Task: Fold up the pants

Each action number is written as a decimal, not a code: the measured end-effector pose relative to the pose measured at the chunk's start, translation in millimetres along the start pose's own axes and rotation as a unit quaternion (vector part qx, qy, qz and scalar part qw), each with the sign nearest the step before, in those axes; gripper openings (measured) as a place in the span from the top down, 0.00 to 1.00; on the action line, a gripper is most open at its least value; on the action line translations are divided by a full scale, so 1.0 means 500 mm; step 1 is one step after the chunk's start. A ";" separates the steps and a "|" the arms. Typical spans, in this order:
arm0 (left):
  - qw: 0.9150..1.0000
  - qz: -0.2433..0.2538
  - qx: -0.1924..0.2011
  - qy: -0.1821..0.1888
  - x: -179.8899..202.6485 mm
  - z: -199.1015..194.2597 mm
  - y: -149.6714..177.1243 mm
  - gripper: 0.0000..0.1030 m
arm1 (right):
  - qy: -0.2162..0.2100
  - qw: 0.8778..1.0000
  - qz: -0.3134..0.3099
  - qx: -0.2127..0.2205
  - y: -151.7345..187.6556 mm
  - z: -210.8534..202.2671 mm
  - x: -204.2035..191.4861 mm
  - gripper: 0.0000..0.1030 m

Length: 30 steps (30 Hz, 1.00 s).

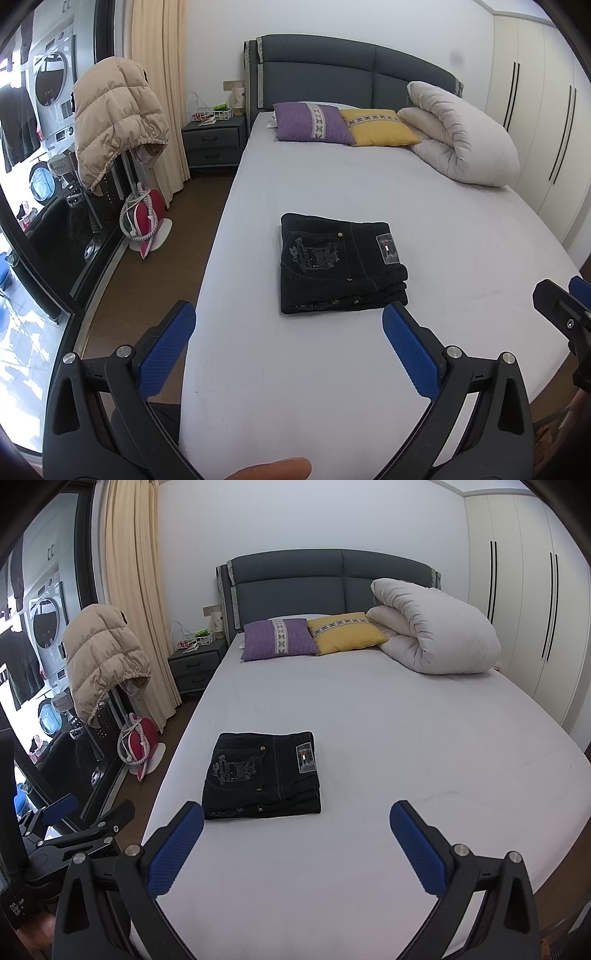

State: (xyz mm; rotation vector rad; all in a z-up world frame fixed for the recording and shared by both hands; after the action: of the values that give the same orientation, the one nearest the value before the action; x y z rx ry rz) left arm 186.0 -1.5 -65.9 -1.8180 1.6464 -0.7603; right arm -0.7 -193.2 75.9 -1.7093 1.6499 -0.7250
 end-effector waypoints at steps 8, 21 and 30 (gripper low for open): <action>1.000 0.000 0.000 0.001 0.000 0.000 -0.001 0.00 | 0.000 1.000 0.000 0.000 -0.003 0.000 0.001 0.00; 1.000 0.001 -0.001 0.001 0.001 0.002 0.000 0.00 | -0.001 1.000 0.000 -0.001 -0.005 0.001 0.002 0.00; 1.000 0.002 -0.007 0.004 0.005 0.014 0.006 0.00 | -0.001 1.000 0.000 -0.003 -0.005 0.001 0.003 0.00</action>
State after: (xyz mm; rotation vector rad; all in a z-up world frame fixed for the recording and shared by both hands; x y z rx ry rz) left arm 189.2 -4.2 -73.0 -1.8240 1.6636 -0.7578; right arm 1.3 -194.8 77.4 -1.7140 1.6513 -0.7183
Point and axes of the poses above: each gripper's, at about its wrist camera, not at the fingertips, and z roughly the way its jaws point, x to its right, y to its underside, the point moved 5 cm from there along z, roughly the way its jaws point
